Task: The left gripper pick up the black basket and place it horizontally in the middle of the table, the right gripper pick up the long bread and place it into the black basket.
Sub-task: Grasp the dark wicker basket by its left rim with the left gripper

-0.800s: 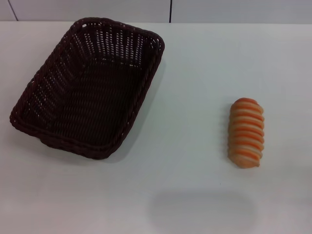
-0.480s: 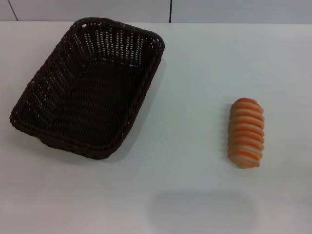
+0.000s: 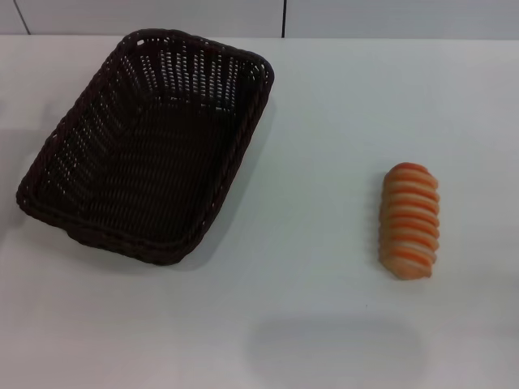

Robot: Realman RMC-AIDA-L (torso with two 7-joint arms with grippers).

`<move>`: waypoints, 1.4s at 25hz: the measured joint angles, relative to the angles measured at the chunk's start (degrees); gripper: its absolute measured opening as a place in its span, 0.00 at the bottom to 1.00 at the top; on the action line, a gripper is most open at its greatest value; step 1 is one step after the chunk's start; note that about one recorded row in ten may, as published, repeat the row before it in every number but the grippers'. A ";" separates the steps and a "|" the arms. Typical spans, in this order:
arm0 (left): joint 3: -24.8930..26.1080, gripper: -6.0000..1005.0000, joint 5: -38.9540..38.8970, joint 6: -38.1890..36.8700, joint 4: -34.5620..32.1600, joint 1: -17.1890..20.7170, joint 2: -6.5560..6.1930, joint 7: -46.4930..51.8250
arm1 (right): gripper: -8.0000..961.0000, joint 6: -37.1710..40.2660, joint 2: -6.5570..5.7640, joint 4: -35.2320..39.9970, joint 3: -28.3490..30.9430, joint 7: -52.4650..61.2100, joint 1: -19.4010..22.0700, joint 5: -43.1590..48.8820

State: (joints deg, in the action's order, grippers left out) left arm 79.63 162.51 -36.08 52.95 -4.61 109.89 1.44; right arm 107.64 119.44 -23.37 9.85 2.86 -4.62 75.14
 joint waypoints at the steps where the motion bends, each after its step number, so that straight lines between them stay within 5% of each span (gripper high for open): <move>1: -0.28 0.78 1.21 2.76 2.26 0.14 -0.75 1.03 | 0.87 -0.03 0.00 -0.01 -0.01 0.00 -0.05 0.00; 3: -2.22 0.78 2.65 10.20 9.37 0.45 -3.96 5.28 | 0.87 -0.12 0.00 0.00 -0.01 0.12 -0.08 0.00; 5: -2.22 0.78 2.65 10.20 9.37 0.45 -3.96 5.28 | 0.87 -0.19 0.00 0.01 0.00 0.15 -0.08 0.00; 6: -4.70 0.78 2.70 15.65 15.43 0.58 -7.45 8.83 | 0.87 -0.22 0.00 0.01 0.00 0.14 -0.08 0.00; 8: -6.58 0.78 2.73 21.15 21.94 1.05 -10.25 10.64 | 0.87 -0.32 0.00 -0.02 -0.01 0.14 -0.03 0.00; 12: -6.98 0.78 2.74 25.23 25.63 1.43 -11.10 10.68 | 0.87 -0.39 0.00 0.04 -0.01 0.14 0.17 0.00; 13: -6.24 0.78 2.77 44.96 36.28 1.17 -10.10 4.99 | 0.87 -0.40 0.00 0.04 -0.01 0.13 0.19 0.00; 15: -3.96 0.78 2.48 60.10 42.00 -0.48 -6.46 -3.00 | 0.87 -0.43 0.00 0.07 0.00 0.07 0.18 0.00; 16: -3.32 0.77 2.40 62.12 42.64 -0.70 -5.53 -4.30 | 0.87 -0.45 0.00 0.10 0.00 0.05 0.14 0.00; 20: 5.37 0.76 1.90 77.88 47.25 -2.43 5.30 -20.71 | 0.87 -0.59 0.00 0.26 0.00 0.03 -0.03 0.00; 22: 8.61 0.76 1.33 83.14 47.96 -3.66 8.44 -27.00 | 0.87 -0.65 0.01 0.27 -0.02 0.02 -0.04 0.00; 27: 11.88 0.75 -2.39 94.54 45.17 -9.90 8.17 -29.13 | 0.87 -1.15 0.04 0.70 -0.54 0.08 0.25 -0.06; 35: 14.44 0.73 0.89 95.28 34.93 -15.66 8.34 -28.51 | 0.86 -1.10 0.06 0.62 -1.54 0.12 0.43 -0.16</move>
State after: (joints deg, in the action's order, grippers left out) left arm 94.07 163.40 59.20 87.88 -20.27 118.23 -27.07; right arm 106.54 119.51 -22.75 8.31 2.98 -4.19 74.98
